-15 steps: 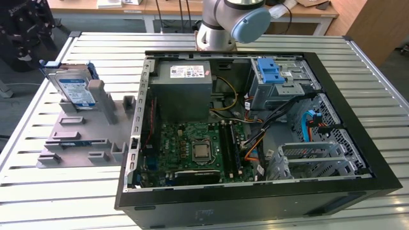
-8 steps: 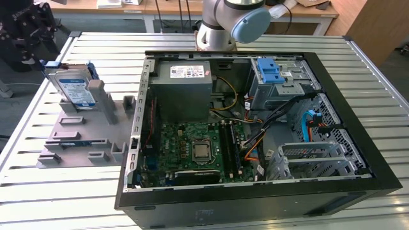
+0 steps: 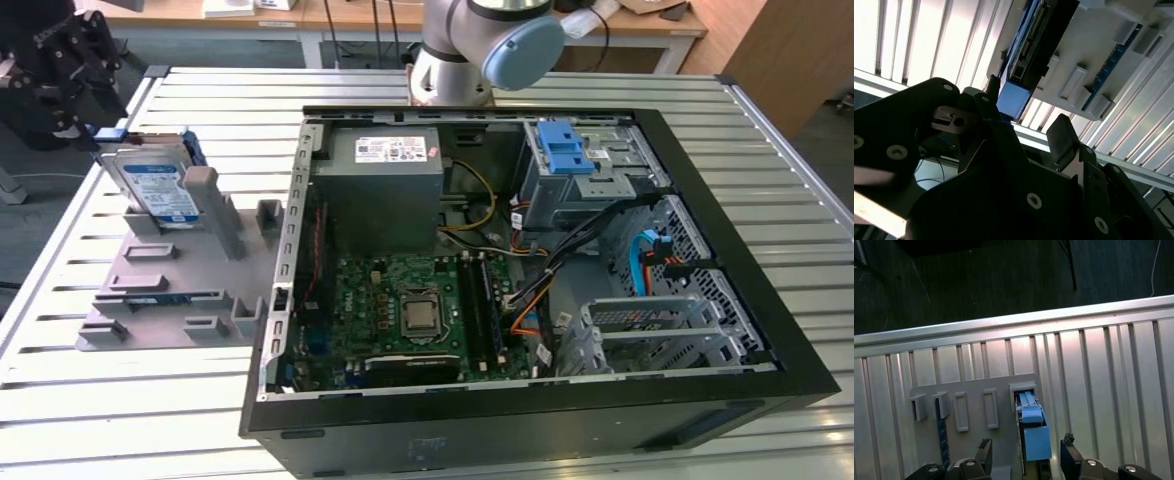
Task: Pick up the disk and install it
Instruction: 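Pick up the disk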
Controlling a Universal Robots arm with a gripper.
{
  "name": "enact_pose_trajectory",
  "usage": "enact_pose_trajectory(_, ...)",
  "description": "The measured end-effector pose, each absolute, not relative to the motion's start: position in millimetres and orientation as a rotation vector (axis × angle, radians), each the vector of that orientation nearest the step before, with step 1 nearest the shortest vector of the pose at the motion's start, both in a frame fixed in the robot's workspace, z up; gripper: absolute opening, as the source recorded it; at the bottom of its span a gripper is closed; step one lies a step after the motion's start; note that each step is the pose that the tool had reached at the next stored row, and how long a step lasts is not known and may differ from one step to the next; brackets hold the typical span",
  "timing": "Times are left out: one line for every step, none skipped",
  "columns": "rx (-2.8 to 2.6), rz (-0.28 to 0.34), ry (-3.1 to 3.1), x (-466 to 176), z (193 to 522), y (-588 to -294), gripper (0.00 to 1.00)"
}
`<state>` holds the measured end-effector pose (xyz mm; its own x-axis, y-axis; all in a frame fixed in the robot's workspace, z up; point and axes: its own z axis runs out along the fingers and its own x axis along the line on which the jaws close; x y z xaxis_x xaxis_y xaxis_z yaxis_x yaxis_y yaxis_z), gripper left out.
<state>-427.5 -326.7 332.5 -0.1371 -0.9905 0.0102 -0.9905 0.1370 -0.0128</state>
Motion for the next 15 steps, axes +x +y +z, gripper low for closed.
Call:
enact_pose_trajectory(-2.063, -0.027, 2.368, -428, 332, -326, 0.65)
enact_pose_trajectory(-2.064, -0.028, 2.369, -428, 331, -325, 0.65)
enact_pose_trajectory(-2.064, -0.028, 2.369, -428, 330, -325, 0.65)
enact_pose_trajectory(-2.064, -0.028, 2.369, -427, 329, -325, 0.65)
enact_pose_trajectory(-2.064, -0.029, 2.369, -427, 328, -325, 0.65)
enact_pose_trajectory(-2.064, -0.029, 2.369, -428, 327, -325, 0.65)
enact_pose_trajectory(-2.064, -0.029, 2.369, -428, 326, -325, 0.65)
enact_pose_trajectory(-2.064, -0.029, 2.369, -428, 325, -325, 0.65)
enact_pose_trajectory(-2.064, -0.029, 2.369, -428, 323, -325, 0.65)
enact_pose_trajectory(-2.064, -0.029, 2.369, -428, 322, -325, 0.65)
enact_pose_trajectory(-2.064, -0.029, 2.369, -428, 321, -325, 0.65)
enact_pose_trajectory(-2.065, -0.03, 2.37, -428, 321, -325, 0.65)
enact_pose_trajectory(-2.065, -0.03, 2.37, -428, 321, -325, 0.65)
enact_pose_trajectory(-2.065, -0.03, 2.37, -428, 321, -325, 0.65)
enact_pose_trajectory(-2.065, -0.03, 2.37, -428, 321, -325, 0.64)
